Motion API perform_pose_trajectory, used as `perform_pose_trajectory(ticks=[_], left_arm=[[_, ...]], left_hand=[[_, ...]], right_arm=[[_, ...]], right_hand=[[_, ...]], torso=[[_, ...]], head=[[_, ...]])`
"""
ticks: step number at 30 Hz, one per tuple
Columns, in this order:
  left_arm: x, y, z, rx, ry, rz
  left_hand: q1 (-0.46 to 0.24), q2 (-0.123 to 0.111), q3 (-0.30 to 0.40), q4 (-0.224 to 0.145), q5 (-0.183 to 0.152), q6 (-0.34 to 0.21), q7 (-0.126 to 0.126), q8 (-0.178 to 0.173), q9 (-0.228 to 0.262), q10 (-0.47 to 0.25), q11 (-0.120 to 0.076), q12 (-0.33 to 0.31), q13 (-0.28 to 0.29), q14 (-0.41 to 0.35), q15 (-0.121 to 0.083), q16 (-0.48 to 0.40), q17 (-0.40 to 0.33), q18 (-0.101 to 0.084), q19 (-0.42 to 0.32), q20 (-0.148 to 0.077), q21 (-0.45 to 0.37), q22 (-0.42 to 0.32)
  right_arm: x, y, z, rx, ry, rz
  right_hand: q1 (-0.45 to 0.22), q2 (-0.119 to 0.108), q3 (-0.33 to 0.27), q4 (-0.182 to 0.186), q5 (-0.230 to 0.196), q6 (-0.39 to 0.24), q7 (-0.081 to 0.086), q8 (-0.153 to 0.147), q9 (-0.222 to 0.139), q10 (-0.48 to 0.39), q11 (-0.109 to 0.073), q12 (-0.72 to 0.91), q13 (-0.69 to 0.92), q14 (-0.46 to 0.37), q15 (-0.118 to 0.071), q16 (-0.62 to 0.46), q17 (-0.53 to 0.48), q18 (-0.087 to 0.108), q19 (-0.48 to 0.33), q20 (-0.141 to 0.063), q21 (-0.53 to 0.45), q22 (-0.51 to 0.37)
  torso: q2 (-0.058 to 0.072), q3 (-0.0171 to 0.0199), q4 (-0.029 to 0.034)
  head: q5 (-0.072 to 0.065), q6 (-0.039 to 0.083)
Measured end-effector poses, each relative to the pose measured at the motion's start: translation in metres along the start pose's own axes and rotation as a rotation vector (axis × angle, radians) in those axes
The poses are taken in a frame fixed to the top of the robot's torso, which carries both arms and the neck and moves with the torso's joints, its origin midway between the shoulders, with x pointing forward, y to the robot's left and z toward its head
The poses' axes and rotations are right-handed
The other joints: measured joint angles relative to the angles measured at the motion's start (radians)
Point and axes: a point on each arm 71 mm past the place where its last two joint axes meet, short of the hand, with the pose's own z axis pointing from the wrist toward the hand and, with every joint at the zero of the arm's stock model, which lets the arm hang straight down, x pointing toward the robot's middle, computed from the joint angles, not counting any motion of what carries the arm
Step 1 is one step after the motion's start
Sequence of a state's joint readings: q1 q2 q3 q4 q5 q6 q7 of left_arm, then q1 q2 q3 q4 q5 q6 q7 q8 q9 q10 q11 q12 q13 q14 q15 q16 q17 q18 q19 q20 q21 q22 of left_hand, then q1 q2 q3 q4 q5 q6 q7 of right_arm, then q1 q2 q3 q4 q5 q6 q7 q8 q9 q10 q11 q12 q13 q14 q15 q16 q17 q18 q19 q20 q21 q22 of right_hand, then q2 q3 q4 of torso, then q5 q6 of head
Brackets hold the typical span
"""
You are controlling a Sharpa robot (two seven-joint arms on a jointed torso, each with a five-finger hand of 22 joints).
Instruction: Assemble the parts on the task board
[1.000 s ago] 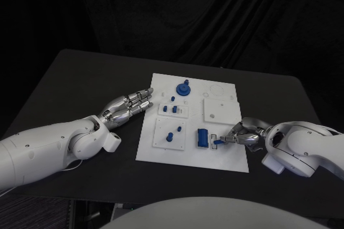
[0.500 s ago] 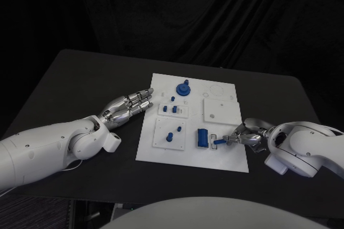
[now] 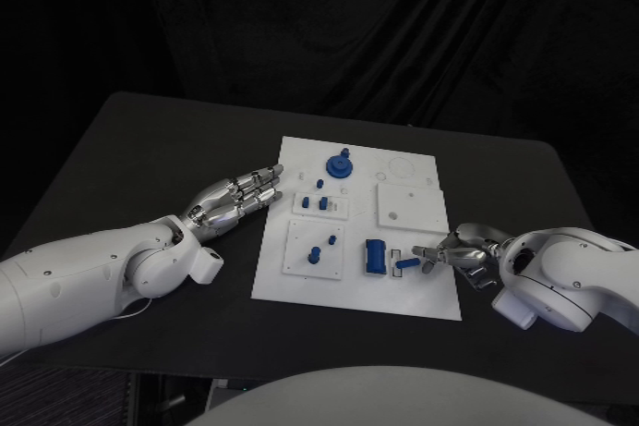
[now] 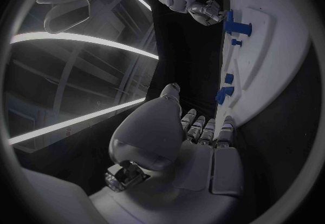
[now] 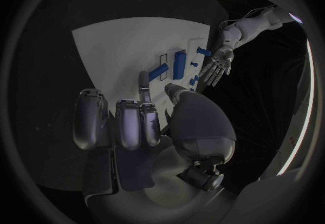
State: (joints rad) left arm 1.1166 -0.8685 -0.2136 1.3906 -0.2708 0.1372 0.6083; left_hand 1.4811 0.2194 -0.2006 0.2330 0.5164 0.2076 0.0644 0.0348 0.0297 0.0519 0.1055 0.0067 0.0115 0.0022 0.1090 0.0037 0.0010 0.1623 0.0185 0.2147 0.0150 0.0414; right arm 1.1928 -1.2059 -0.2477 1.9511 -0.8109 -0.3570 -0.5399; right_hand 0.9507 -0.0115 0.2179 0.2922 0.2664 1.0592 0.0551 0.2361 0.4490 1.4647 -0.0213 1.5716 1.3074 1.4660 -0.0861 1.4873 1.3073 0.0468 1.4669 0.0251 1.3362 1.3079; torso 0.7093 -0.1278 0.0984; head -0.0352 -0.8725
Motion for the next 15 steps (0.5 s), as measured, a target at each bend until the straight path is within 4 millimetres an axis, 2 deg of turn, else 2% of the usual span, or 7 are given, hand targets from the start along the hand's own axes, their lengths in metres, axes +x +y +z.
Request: perform_pose_trajectory(ticks=[6, 9, 11, 13, 15], left_arm=[[0.0, 0.0, 0.0, 0.0, 0.0, 0.0], [0.0, 0.0, 0.0, 0.0, 0.001, 0.0], [0.0, 0.0, 0.0, 0.0, 0.001, 0.0], [0.0, 0.0, 0.001, 0.0, 0.001, 0.0], [0.0, 0.0, 0.001, 0.0, 0.001, 0.0]], left_hand=[[0.0, 0.0, 0.0, 0.0, 0.0, 0.0, 0.0, 0.0, 0.0, 0.0, 0.0, 0.0, 0.0, 0.0, 0.0, 0.0, 0.0, 0.0, 0.0, 0.0, 0.0, 0.0], [0.0, 0.0, 0.0, 0.0, 0.0, 0.0, 0.0, 0.0, 0.0, 0.003, 0.003, 0.0, 0.0, 0.0, 0.0, 0.0, 0.0, 0.0, 0.0, 0.0, 0.0, 0.0], [0.0, 0.0, 0.0, 0.0, 0.0, 0.0, 0.0, 0.0, 0.0, 0.004, 0.004, 0.0, 0.001, 0.0, 0.0, 0.0, 0.0, 0.0, 0.0, 0.0, 0.0, 0.0], [0.0, 0.0, 0.0, 0.0, 0.0, 0.0, 0.0, 0.0, 0.0, 0.004, 0.004, 0.0, 0.001, 0.0, 0.0, 0.0, 0.0, 0.0, 0.0, 0.0, 0.0, 0.0], [0.0, 0.0, 0.0, 0.0, 0.0, 0.0, 0.0, 0.0, 0.0, 0.004, 0.004, 0.0, 0.001, 0.0, 0.0, 0.0, 0.0, 0.0, 0.0, 0.0, 0.0, 0.0]], right_arm=[[0.006, -0.001, 0.0, 0.045, 0.047, 0.098], [0.009, -0.001, 0.0, 0.07, 0.073, 0.153], [0.011, -0.001, 0.001, 0.087, 0.089, 0.186], [0.013, -0.001, 0.001, 0.105, 0.105, 0.225], [0.015, -0.001, 0.001, 0.12, 0.115, 0.254]], right_hand=[[-0.01, 0.01, -0.008, 0.0, 0.0, 0.0, 0.0, 0.0, -0.004, 0.0, 0.0, 0.0, 0.0, 0.0, 0.0, 0.0, 0.0, 0.0, 0.0, 0.0, 0.0, 0.0], [-0.01, 0.01, -0.014, -0.006, 0.0, -0.006, 0.005, -0.009, -0.012, 0.0, 0.0, 0.0, 0.0, 0.0, 0.0, 0.0, 0.0, 0.0, 0.0, 0.0, 0.0, 0.0], [-0.01, 0.01, -0.017, -0.009, 0.013, -0.013, 0.005, -0.013, -0.018, 0.0, 0.0, 0.0, 0.0, 0.0, 0.0, 0.0, 0.0, 0.0, 0.0, 0.0, 0.0, 0.0], [-0.01, 0.011, -0.019, -0.011, 0.028, -0.02, 0.012, -0.02, -0.025, 0.004, 0.004, 0.0, 0.0, 0.002, 0.002, 0.0, 0.0, 0.0, 0.0, 0.0, 0.0, 0.0], [-0.004, 0.016, -0.019, -0.011, 0.035, -0.024, 0.009, -0.02, -0.029, 0.004, 0.004, 0.0, 0.0, -0.001, 0.006, 0.0, 0.0, 0.0, 0.0, 0.0, 0.0, 0.0]], torso=[[0.0, -0.0001, 0.0], [0.0, -0.0002, 0.0], [0.0, -0.0003, 0.0], [0.0, -0.0003, 0.0002], [0.0, -0.0003, 0.0004]], head=[[0.002, 0.0], [0.002, 0.0], [0.0, 0.0], [0.0, 0.0], [0.0, 0.0]])
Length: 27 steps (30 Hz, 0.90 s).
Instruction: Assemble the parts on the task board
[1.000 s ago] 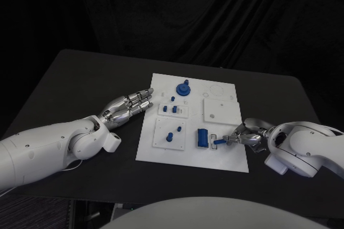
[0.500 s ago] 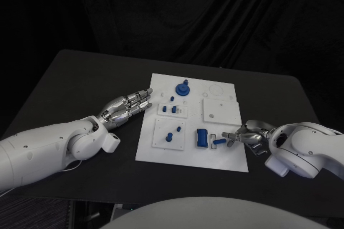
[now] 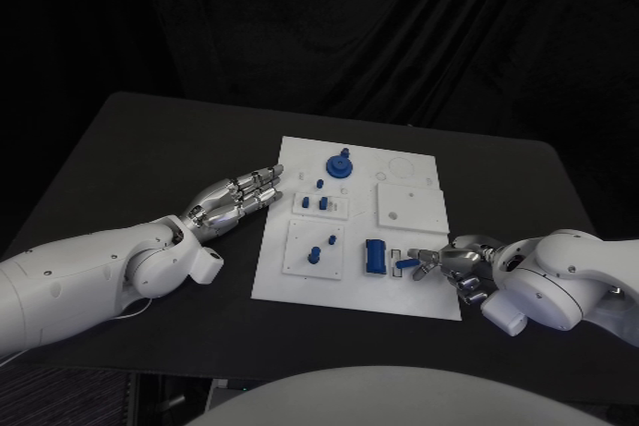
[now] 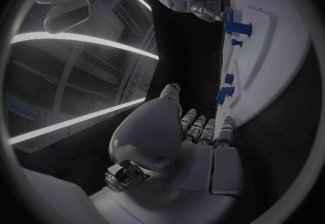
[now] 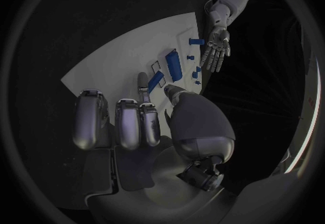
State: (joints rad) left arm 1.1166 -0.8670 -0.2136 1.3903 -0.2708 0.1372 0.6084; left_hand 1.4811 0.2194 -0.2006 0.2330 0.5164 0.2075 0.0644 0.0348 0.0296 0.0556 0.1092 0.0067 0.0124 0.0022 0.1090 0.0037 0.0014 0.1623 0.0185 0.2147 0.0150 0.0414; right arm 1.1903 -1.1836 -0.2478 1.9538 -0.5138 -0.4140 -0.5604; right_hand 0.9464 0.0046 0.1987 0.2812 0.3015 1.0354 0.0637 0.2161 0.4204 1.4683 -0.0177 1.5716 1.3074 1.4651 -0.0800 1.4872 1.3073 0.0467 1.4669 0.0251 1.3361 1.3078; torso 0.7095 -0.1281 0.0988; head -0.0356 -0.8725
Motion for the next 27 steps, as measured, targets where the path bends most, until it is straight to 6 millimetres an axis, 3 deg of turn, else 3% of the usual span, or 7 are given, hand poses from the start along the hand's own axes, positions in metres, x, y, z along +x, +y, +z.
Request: perform_pose_trajectory(ticks=[10, 17, 18, 20, 27], left_arm=[[0.0, 0.0001, 0.0002, 0.0, 0.0, 0.0], [0.0003, 0.0001, 0.0005, 0.0, 0.001, -0.001], [0.0003, 0.0001, 0.0005, 0.0, 0.001, -0.001], [0.0003, 0.0001, 0.0005, 0.0, 0.001, -0.001], [0.0005, 0.0001, 0.0005, 0.0, 0.002, -0.001]], left_hand=[[0.0, 0.0, 0.0, 0.0, 0.0, 0.0, 0.0, 0.0, 0.0, 0.0, 0.0, 0.0, 0.0, 0.0, 0.0, 0.0, 0.0, 0.0, 0.0, 0.0, 0.0, 0.0], [0.0, 0.0, 0.0, 0.0, 0.0, 0.0, 0.0, 0.0, 0.0, 0.003, 0.003, 0.0, 0.0, 0.0, 0.0, 0.0, 0.0, 0.0, 0.0, 0.0, 0.0, 0.0], [0.0, 0.0, 0.0, 0.0, 0.0, 0.0, 0.0, 0.0, 0.0, 0.003, 0.003, 0.0, 0.0, 0.0, 0.0, 0.0, 0.0, 0.0, 0.0, 0.0, 0.0, 0.0], [0.0, 0.0, 0.0, 0.0, 0.0, 0.0, 0.0, 0.0, 0.0, 0.003, 0.003, 0.0, 0.0, 0.0, 0.0, 0.0, 0.0, 0.0, 0.0, 0.0, 0.0, 0.0], [0.0, 0.0, 0.0, 0.0, 0.0, 0.0, 0.0, 0.0, 0.0, 0.007, 0.007, 0.004, 0.001, 0.0, 0.0, 0.0, 0.0, 0.0, 0.0, 0.0, 0.0, -0.001]], right_arm=[[0.007, -0.0001, 0.0022, 0.053, 0.024, 0.113], [0.0087, 0.0008, 0.0055, 0.08, 0.018, 0.148], [0.009, 0.001, 0.0061, 0.085, 0.018, 0.152], [0.0095, 0.0012, 0.0068, 0.091, 0.018, 0.157], [0.0105, 0.002, 0.0094, 0.109, 0.016, 0.173]], right_hand=[[0.024, 0.008, -0.007, -0.007, 0.004, -0.012, 0.005, -0.01, -0.014, -0.004, 0.004, 0.0, 0.0, 0.0, 0.0, -0.013, 0.0, 0.0, 0.0, 0.007, -0.016, 0.0], [0.028, 0.035, -0.008, 0.0, 0.004, -0.016, 0.009, -0.014, -0.024, 0.0, 0.007, 0.0, 0.0, 0.003, 0.003, -0.019, 0.0, 0.0, -0.004, 0.011, -0.037, 0.0], [0.027, 0.035, -0.008, 0.0, 0.004, -0.016, 0.009, -0.014, -0.024, 0.0, 0.007, 0.0, 0.0, 0.003, 0.003, -0.02, 0.0, 0.001, -0.009, 0.016, -0.055, 0.0], [0.025, 0.038, -0.012, 0.004, 0.004, -0.016, 0.009, -0.014, -0.026, 0.0, 0.007, 0.0, 0.0, -0.001, 0.006, -0.02, 0.0, 0.024, -0.026, 0.018, -0.092, 0.0], [0.022, 0.041, -0.012, 0.004, 0.004, -0.016, 0.009, -0.014, -0.027, 0.0, 0.007, 0.0, 0.0, -0.001, 0.006, -0.023, 0.0, 0.024, -0.032, 0.018, -0.112, 0.0]], torso=[[0.0, -0.0001, -0.0001], [0.0, -0.0001, -0.0004], [0.0, -0.0001, -0.0004], [0.0, -0.0001, -0.0004], [0.0, 0.0002, -0.0004]], head=[[0.0, 0.0], [-0.001, 0.0], [-0.001, 0.0], [0.0, 0.0], [0.0, 0.0]])
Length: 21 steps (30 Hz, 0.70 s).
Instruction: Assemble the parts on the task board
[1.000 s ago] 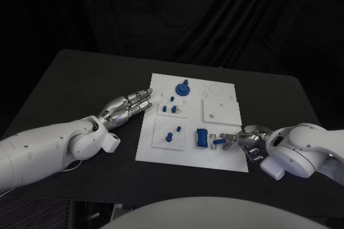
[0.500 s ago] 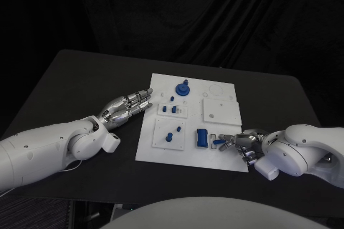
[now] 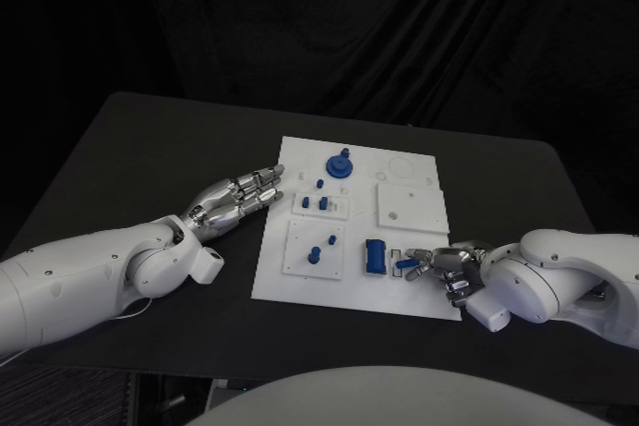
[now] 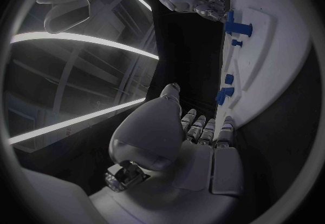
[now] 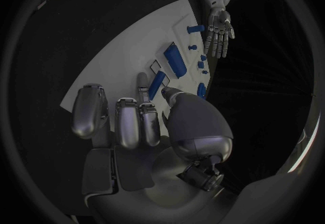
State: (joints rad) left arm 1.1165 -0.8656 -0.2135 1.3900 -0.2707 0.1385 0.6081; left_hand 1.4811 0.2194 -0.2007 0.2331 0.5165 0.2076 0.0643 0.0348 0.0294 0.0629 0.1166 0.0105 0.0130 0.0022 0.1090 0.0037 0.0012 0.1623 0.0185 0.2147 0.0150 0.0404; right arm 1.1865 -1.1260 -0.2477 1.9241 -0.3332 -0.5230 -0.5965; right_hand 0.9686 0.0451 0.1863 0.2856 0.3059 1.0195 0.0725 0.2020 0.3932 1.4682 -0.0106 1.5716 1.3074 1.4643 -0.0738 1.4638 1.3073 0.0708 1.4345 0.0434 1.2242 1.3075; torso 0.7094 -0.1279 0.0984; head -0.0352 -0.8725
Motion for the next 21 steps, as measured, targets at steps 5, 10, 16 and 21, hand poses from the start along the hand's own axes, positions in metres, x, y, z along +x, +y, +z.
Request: perform_pose_trajectory(ticks=[5, 10, 16, 21], left_arm=[[0.0, 0.0, 0.0, 0.0, 0.001, 0.0], [0.0003, 0.0001, 0.0003, -0.001, 0.002, -0.001], [0.0007, 0.0002, 0.0006, -0.001, 0.004, -0.003], [0.0009, 0.0004, 0.0007, -0.002, 0.006, -0.004]], left_hand=[[0.0, 0.0, 0.0, 0.0, 0.0, 0.0, 0.0, 0.0, 0.0, 0.0, 0.0, 0.0, 0.0, -0.004, 0.004, 0.0, 0.0, 0.0, 0.0, 0.0, 0.0, 0.0], [0.0, 0.0, 0.0, 0.0, 0.0, 0.0, 0.0, 0.0, 0.0, 0.0, 0.0, 0.0, 0.0, -0.004, 0.004, 0.0, 0.0, 0.0, 0.0, 0.0, 0.0, 0.0], [0.0, 0.0, 0.002, -0.001, 0.0, 0.0, 0.0, 0.0, 0.0, 0.004, 0.009, 0.0, 0.001, -0.004, 0.004, 0.0, 0.0, 0.0, 0.0, 0.0, 0.0, 0.0], [0.0, 0.0, 0.003, -0.003, 0.0, 0.0, 0.0, 0.0, 0.0, 0.007, 0.015, 0.0, 0.002, -0.001, 0.006, 0.0, 0.0, 0.0, 0.0, 0.0, 0.0, 0.0]], right_arm=[[0.001, 0.001, 0.0018, 0.011, -0.003, 0.007], [0.0019, 0.0017, 0.003, 0.02, -0.004, 0.01], [0.003, 0.0026, 0.0042, 0.027, -0.003, 0.011], [0.0035, 0.0036, 0.0052, 0.029, -0.004, 0.012]], right_hand=[[0.007, 0.007, -0.003, -0.003, 0.0, -0.005, 0.005, 0.0, -0.007, -0.004, 0.004, 0.0, 0.0, 0.0, 0.0, 0.0, 0.0, 0.016, -0.036, 0.003, -0.076, 0.0], [0.011, 0.011, -0.006, -0.006, 0.0, -0.005, 0.005, 0.0, -0.007, -0.004, 0.004, 0.0, 0.0, 0.0, 0.0, -0.004, 0.0, 0.016, -0.037, 0.002, -0.084, 0.0], [0.03, 0.013, -0.005, -0.017, 0.0, -0.005, 0.005, 0.013, -0.006, -0.004, 0.004, 0.0, 0.0, 0.0, 0.0, -0.004, 0.0, 0.016, -0.039, 0.0, -0.09, 0.0], [0.062, 0.009, -0.003, -0.045, 0.0, -0.009, -0.002, 0.028, -0.002, -0.004, 0.004, 0.0, 0.0, 0.0, 0.0, -0.004, 0.0, 0.016, -0.043, 0.0, -0.102, 0.0]], torso=[[0.0, -0.0001, 0.0003], [0.0, -0.0001, 0.0006], [0.0, -0.0001, 0.0005], [0.0, 0.0, 0.0003]], head=[[0.0, 0.0], [0.0, 0.0], [-0.001, 0.0], [0.0, 0.0]])
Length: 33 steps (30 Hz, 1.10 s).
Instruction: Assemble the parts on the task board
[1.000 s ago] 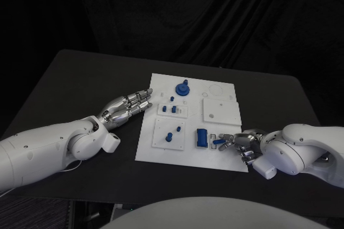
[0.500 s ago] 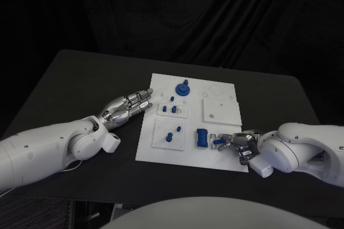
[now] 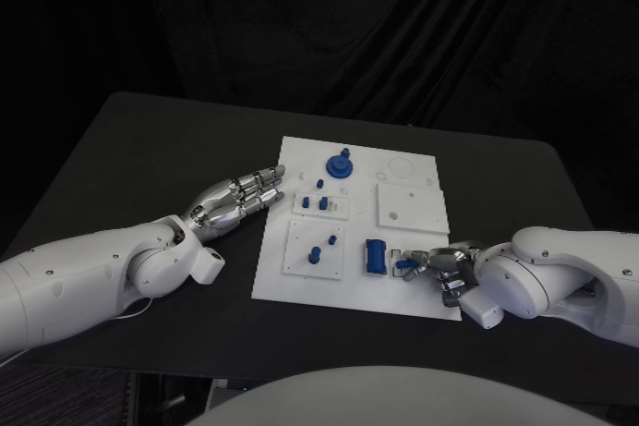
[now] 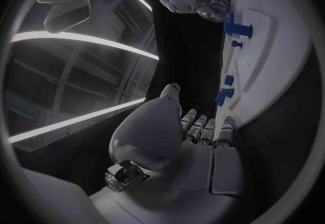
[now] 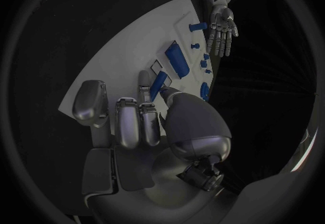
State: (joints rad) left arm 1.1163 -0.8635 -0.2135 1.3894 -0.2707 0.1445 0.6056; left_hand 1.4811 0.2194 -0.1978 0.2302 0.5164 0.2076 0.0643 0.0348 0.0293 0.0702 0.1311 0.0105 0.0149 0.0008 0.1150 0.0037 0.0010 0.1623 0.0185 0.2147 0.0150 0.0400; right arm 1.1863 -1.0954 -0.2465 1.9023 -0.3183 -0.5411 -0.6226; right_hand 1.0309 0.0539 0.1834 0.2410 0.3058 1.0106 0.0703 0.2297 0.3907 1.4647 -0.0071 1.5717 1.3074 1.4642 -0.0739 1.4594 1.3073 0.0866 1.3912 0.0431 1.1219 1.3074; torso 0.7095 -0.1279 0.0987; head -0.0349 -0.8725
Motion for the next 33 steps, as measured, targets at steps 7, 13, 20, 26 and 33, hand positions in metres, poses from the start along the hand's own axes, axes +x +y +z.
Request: perform_pose_trajectory(ticks=[7, 13, 20, 26, 33], left_arm=[[0.0003, 0.0, 0.0, 0.0, 0.001, -0.001], [0.0003, 0.0001, -0.0002, -0.001, 0.001, -0.001], [0.0001, 0.0001, -0.0004, -0.001, 0.001, -0.001], [0.0, 0.0002, -0.0004, -0.002, 0.001, -0.001], [0.0002, 0.0003, -0.0002, -0.002, 0.001, -0.001]], left_hand=[[0.0, 0.0, 0.0, 0.0, 0.0, 0.0, 0.0, 0.0, 0.0, 0.0, 0.0, 0.0, 0.0, 0.001, 0.001, 0.0, 0.0, 0.0, 0.0, 0.0, 0.0, 0.0], [0.0, 0.0, -0.002, -0.001, 0.0, 0.0, 0.0, 0.0, 0.0, 0.0, 0.0, 0.0, 0.0, 0.001, 0.001, 0.0, 0.0, 0.0, 0.0, 0.0, 0.0, 0.0], [0.0, 0.0, -0.003, -0.003, 0.0, 0.0, 0.0, 0.0, 0.0, 0.0, 0.0, 0.0, 0.0, 0.001, 0.001, 0.0, 0.001, 0.0, 0.0, 0.0, 0.0, 0.0], [0.0, 0.0, -0.003, -0.003, 0.0, 0.0, 0.0, 0.0, 0.0, 0.0, 0.0, 0.0, 0.0, 0.001, 0.001, 0.0, 0.001, 0.0, 0.0, 0.0, 0.0, 0.0], [0.0, 0.0, -0.003, -0.003, 0.0, 0.0, 0.0, 0.0, 0.0, 0.0, 0.0, 0.0, 0.0, 0.001, 0.001, 0.0, 0.001, 0.0, 0.0, 0.0, 0.0, 0.0]], right_arm=[[0.0, 0.0013, 0.0006, -0.001, -0.004, 0.004], [-0.0005, 0.0017, 0.0007, -0.002, -0.007, 0.007], [-0.0029, 0.0007, 0.0001, -0.004, -0.022, 0.018], [-0.0043, -0.0001, -0.0006, -0.006, -0.037, 0.03], [-0.0059, -0.0009, -0.0012, -0.01, -0.053, 0.042]], right_hand=[[0.03, 0.002, 0.0, -0.021, 0.0, -0.013, 0.003, 0.012, 0.002, 0.0, 0.0, 0.0, 0.0, 0.0, 0.0, -0.004, 0.0, 0.0, -0.014, 0.0, -0.036, 0.0], [0.077, -0.003, 0.004, -0.065, -0.001, -0.031, 0.003, 0.036, 0.004, 0.0, 0.0, 0.0, 0.0, 0.0, 0.0, -0.004, 0.0, 0.0, -0.014, 0.0, -0.05, 0.0], [0.123, -0.009, 0.007, -0.124, -0.002, -0.044, 0.001, 0.079, 0.022, 0.0, 0.0, 0.0, 0.0, 0.0, 0.0, -0.004, 0.0, 0.0, -0.021, 0.0, -0.066, 0.0], [0.142, -0.008, 0.006, -0.143, -0.002, -0.047, 0.004, 0.103, 0.034, 0.0, 0.0, 0.0, 0.0, 0.0, 0.0, -0.004, -0.002, 0.0, -0.021, 0.0, -0.07, 0.0], [0.166, -0.005, 0.001, -0.168, 0.0, -0.052, 0.002, 0.129, 0.041, 0.0, 0.0, 0.0, 0.0, 0.0, 0.0, -0.004, -0.002, 0.016, -0.021, 0.0, -0.074, 0.001]], torso=[[0.0, 0.0003, -0.0004], [0.0, 0.0003, -0.0004], [0.0, 0.0003, -0.0002], [0.0, 0.0003, -0.0001], [0.0, 0.0003, -0.0002]], head=[[0.001, 0.0], [0.004, 0.0], [0.005, 0.0], [0.004, 0.0], [0.003, 0.0]])
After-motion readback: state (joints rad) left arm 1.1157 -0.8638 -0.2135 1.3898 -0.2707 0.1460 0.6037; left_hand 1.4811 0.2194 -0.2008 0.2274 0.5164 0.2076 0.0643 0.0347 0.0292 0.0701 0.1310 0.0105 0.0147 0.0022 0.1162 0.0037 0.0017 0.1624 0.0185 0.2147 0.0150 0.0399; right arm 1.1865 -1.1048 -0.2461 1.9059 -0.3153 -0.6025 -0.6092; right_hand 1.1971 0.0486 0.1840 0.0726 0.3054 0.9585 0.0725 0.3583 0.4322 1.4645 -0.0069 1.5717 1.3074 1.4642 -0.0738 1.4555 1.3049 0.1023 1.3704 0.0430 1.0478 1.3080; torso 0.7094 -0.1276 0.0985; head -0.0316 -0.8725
